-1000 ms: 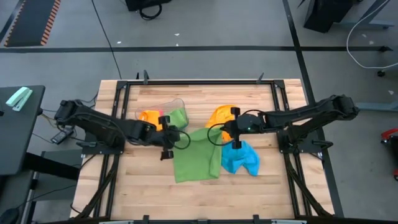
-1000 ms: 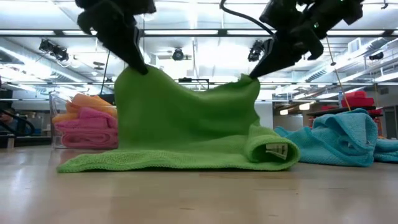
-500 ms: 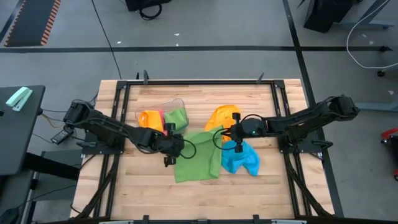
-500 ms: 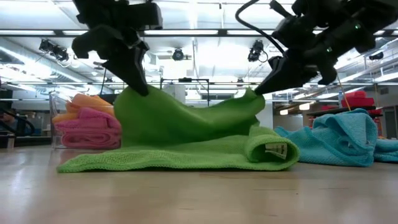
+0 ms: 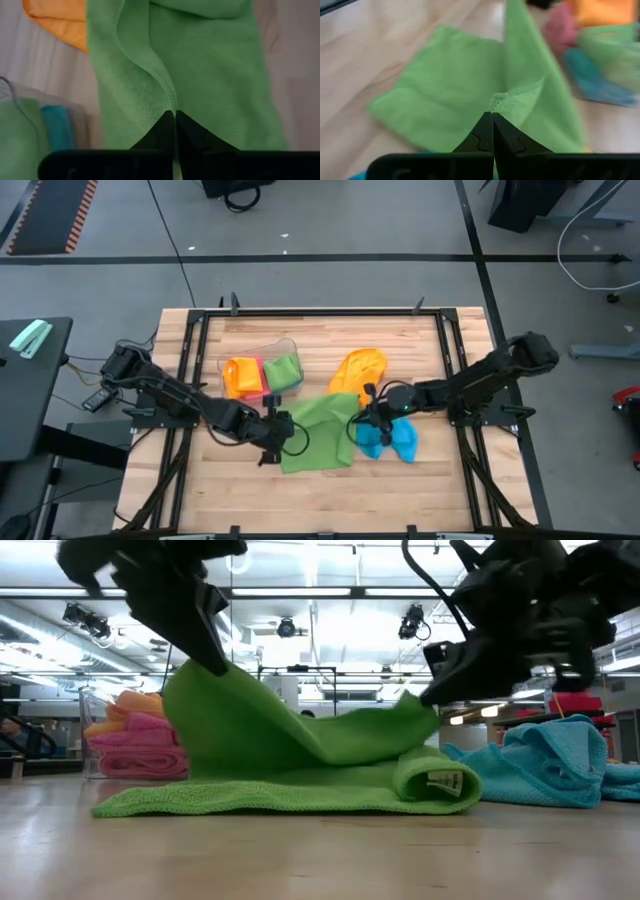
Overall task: Fold microfiber towels
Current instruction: Fold the green microfiber towel
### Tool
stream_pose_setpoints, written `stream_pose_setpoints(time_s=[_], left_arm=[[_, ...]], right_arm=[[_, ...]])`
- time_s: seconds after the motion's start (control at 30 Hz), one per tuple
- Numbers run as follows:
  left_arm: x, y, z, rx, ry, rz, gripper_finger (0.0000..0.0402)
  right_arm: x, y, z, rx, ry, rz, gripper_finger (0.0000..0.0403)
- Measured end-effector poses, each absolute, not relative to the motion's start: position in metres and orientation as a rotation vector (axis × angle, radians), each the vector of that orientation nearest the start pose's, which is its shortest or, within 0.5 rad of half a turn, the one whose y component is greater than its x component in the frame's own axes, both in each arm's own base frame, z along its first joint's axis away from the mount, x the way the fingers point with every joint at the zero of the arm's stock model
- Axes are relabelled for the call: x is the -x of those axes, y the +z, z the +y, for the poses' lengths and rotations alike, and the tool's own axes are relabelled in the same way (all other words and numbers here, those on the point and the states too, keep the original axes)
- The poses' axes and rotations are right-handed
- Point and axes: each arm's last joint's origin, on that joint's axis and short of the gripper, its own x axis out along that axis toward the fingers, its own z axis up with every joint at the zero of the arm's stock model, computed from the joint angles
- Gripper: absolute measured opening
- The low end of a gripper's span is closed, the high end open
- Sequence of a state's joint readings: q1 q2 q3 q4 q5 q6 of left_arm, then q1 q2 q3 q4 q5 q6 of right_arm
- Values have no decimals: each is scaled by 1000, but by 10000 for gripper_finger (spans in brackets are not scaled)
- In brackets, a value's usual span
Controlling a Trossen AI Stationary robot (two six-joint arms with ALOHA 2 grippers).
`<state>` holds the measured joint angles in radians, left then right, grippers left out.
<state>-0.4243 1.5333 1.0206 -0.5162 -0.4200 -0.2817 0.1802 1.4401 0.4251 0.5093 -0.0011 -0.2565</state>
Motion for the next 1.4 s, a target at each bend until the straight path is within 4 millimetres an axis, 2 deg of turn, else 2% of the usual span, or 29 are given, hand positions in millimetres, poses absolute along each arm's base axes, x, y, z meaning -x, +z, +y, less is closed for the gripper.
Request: stream_pose_setpoints(time_s=[0.13,0.3,0.43,0.8,1.1,1.4], left_arm=[[-278,220,-121,-143,112,904,12],[-279,217,-127,-147,97,896,31],[-282,206,-129,-165,101,928,36],[-290,173,-137,-192,112,1020,16],[-291,171,-138,-176,100,1026,32],[-289,174,-143,-120,7,1053,13]], right_arm=[[-249,134,57,313,306,504,1],[-249,134,67,325,361,493,1],[-248,135,71,334,381,489,1],[-247,135,72,313,425,491,1],[-246,135,74,265,492,485,1],[-245,141,88,275,565,408,1]])
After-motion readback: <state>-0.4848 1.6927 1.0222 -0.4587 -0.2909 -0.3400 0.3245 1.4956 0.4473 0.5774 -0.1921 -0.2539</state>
